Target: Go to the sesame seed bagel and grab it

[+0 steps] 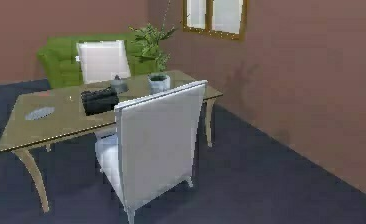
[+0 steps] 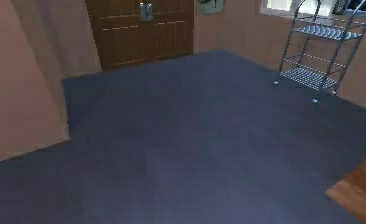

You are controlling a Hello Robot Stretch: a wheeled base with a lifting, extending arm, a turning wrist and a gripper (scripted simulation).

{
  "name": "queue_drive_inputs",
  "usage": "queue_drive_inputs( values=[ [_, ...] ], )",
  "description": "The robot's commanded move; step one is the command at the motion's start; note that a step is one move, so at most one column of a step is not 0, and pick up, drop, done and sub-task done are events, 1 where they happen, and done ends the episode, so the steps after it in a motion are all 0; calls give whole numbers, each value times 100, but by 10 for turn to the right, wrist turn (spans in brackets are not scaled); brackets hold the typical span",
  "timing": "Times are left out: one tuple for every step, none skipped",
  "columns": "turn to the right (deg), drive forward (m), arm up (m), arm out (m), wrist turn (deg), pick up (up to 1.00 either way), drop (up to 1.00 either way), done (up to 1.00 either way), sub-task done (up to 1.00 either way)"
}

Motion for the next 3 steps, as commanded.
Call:
queue_drive_inputs(
  values=[
    [-450,0,0,0,0,0,0,0,0],
    [-240,0,0,0,0,0,0,0,0],
    [0,100,0,0,0,0,0,0,0]
  ],
)
